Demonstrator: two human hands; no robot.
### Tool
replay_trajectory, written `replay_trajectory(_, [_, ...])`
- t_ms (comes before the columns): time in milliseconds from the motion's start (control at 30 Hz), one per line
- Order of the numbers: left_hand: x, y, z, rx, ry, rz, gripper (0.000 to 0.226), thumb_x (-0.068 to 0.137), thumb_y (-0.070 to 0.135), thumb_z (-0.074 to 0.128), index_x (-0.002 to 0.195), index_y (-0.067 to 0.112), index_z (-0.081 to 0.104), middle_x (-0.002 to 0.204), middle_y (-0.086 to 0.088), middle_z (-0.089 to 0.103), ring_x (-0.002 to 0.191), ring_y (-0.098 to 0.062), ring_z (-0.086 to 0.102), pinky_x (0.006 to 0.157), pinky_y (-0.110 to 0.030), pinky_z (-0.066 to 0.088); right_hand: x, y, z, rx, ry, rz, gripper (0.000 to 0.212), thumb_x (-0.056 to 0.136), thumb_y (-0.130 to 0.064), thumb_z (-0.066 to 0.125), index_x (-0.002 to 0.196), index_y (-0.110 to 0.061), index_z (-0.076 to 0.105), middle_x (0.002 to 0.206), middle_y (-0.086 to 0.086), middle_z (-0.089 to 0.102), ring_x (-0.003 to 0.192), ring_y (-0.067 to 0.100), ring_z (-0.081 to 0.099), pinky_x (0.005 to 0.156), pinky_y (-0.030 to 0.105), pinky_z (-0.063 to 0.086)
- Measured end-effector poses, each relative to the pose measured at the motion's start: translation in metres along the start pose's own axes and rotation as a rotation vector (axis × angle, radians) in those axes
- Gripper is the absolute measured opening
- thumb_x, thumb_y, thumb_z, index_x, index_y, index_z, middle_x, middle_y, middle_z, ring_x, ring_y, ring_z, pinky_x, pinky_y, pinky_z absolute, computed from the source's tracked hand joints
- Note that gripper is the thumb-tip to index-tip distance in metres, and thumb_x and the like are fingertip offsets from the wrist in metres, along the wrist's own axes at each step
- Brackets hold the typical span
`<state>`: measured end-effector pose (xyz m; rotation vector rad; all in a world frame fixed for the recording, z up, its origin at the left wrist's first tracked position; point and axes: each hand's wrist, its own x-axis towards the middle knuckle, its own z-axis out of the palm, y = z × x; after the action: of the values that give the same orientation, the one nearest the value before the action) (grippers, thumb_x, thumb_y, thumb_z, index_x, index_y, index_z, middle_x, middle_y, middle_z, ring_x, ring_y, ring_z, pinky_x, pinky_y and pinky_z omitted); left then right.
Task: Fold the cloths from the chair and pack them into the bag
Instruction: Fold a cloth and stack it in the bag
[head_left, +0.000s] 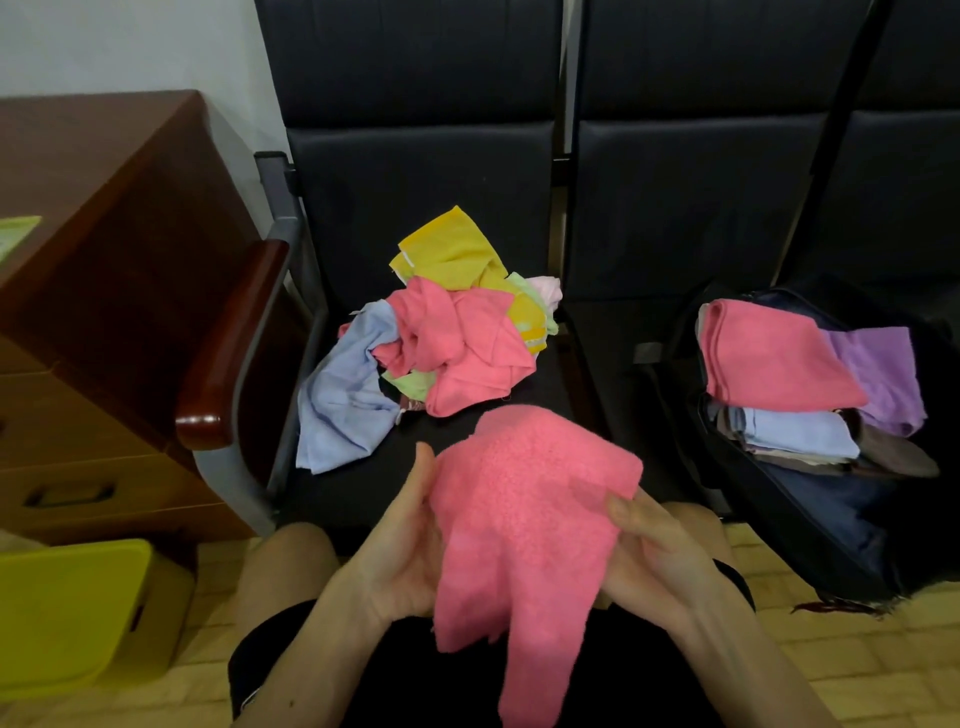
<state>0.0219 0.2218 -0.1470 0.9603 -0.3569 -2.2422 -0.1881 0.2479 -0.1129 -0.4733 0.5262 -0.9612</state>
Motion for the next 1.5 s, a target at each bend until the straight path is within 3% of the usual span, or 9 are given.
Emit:
replay_trajectory(133, [0.003,0.019,0.001,0.214,0.188,0.27,0.044,0.072,0.034,0.075,0.105,0.005,0.075,0.113,-0.024,0.07,0.092,-0.027,0.073,0.074,-0.037,0.061,0.008,0.0,-0.011,-0.176,0.261,0.097,0.06,0.073,-0.022,0.081,0.124,0.004,0.063,0.101,0.016,0.072,0.086,0.025,0.073,0.065,0.035,0.059])
replay_trajectory(267, [0.001,0.029,0.011,0.606,0.32,0.429,0.032,0.081,0.036,0.068,0.092,0.007,0.075,0.093,-0.014,0.076,0.084,-0.022,0.073,0.07,-0.03,0.059,0.016,-0.015,-0.027,-0.301,0.456,0.061,0.048,0.085,-0.027,0.062,0.124,0.0,0.063,0.103,0.015,0.073,0.085,0.025,0.071,0.058,0.033,0.059])
replay_trajectory(400, [0.008,0.031,0.01,0.685,0.333,0.479,0.034,0.074,0.042,0.07,0.091,0.014,0.075,0.087,-0.004,0.078,0.084,-0.017,0.074,0.069,-0.028,0.057,0.019,-0.015,-0.028,-0.54,0.505,-0.028,0.051,0.075,-0.031,0.075,0.121,-0.017,0.059,0.116,0.012,0.07,0.1,0.024,0.071,0.074,0.04,0.06])
replay_trajectory(567, [0.013,0.04,0.002,0.73,0.385,0.461,0.043,0.065,0.05,0.074,0.086,0.013,0.078,0.092,-0.005,0.077,0.095,-0.022,0.071,0.088,-0.035,0.054,0.025,-0.022,-0.023,-0.74,0.618,-0.154,0.067,0.072,-0.012,0.084,0.126,-0.02,0.046,0.099,0.013,0.067,0.08,0.018,0.072,0.06,0.025,0.056])
replay_trajectory(700, [0.009,0.051,0.005,0.715,0.283,0.542,0.051,0.064,0.049,0.075,0.096,0.008,0.077,0.103,-0.009,0.076,0.104,-0.026,0.07,0.094,-0.039,0.054,0.032,-0.051,-0.015,-0.912,0.524,-0.298,0.047,0.079,-0.009,0.079,0.12,-0.018,0.057,0.087,0.003,0.074,0.077,0.015,0.074,0.061,0.026,0.058])
replay_trajectory(833, [0.002,0.07,0.016,0.791,0.216,0.672,0.026,0.081,0.021,0.069,0.101,0.005,0.072,0.091,0.0,0.078,0.086,-0.01,0.073,0.073,-0.017,0.056,0.035,-0.076,0.0,-1.16,0.395,-0.388,0.052,0.074,-0.01,0.084,0.118,-0.024,0.062,0.098,-0.006,0.072,0.09,0.005,0.071,0.074,0.023,0.06])
replay_trajectory(933, [0.0,0.088,0.023,0.865,0.223,0.758,0.03,0.08,0.014,0.071,0.108,0.004,0.069,0.106,-0.008,0.075,0.1,-0.018,0.072,0.085,-0.028,0.059,0.038,-0.09,0.007,-1.383,0.376,-0.428,0.049,0.074,-0.017,0.085,0.118,-0.02,0.066,0.099,-0.009,0.07,0.089,0.002,0.07,0.076,0.023,0.06])
replay_trajectory(1100, [-0.005,0.101,0.036,1.028,0.271,0.896,0.021,0.084,0.01,0.073,0.104,0.006,0.072,0.099,0.0,0.074,0.09,-0.008,0.072,0.075,-0.018,0.057,0.038,-0.104,0.011,-1.619,0.431,-0.523,0.034,0.081,-0.028,0.079,0.112,-0.018,0.07,0.097,-0.009,0.07,0.087,0.003,0.067,0.079,0.03,0.059])
replay_trajectory(1500, [-0.011,0.08,0.054,1.162,0.351,1.096,0.016,0.079,0.017,0.08,0.09,0.025,0.072,0.12,0.0,0.055,0.113,-0.013,0.055,0.084,-0.015,0.048,0.017,-0.095,-0.013,-1.479,0.5,-0.536,0.014,0.081,-0.031,0.079,0.092,-0.031,0.07,0.097,-0.002,0.068,0.091,0.014,0.065,0.081,0.037,0.056])
